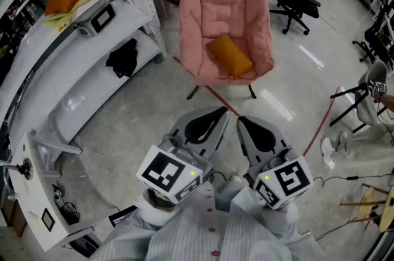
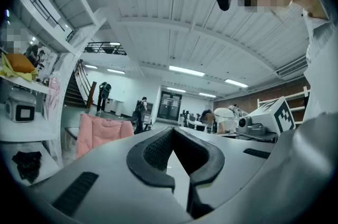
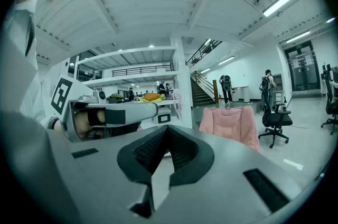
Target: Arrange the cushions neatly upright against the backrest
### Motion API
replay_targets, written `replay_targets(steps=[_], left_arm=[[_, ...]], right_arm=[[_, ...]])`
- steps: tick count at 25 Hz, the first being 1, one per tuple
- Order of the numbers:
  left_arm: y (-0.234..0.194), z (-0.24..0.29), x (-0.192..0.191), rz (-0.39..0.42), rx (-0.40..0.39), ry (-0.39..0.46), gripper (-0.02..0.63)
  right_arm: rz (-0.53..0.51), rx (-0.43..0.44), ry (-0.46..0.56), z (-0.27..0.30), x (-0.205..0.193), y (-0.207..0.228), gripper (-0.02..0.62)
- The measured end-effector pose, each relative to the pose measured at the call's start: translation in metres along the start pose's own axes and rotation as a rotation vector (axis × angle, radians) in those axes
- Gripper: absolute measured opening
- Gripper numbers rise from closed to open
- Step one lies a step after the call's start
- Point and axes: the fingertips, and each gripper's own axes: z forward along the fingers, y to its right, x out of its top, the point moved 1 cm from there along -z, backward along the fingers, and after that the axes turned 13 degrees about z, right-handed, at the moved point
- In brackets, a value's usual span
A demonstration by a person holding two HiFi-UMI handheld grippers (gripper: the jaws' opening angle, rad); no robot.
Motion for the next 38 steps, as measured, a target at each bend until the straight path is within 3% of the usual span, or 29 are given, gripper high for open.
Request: replay_targets(steps=[20,30,38], left_arm=[[-0.044,-0.027,-0.012,-0.012,0.022,0.003,0.011],[-0.073,0.015,-0.037,-0.046,0.024,-0.038,0.011],[-0.139,0.093,-0.042,-0.053,0.06,-0.051,0.011]], right_arm=[[0.024,-0.064,0.017,0.019,-0.007,-0.011,0.012],[0.064,-0.08,-0.029,0.053,-0.011,0.04,0.012],[0.066,-0.044,-0.062,0.124,0.018,0.111,0.012]])
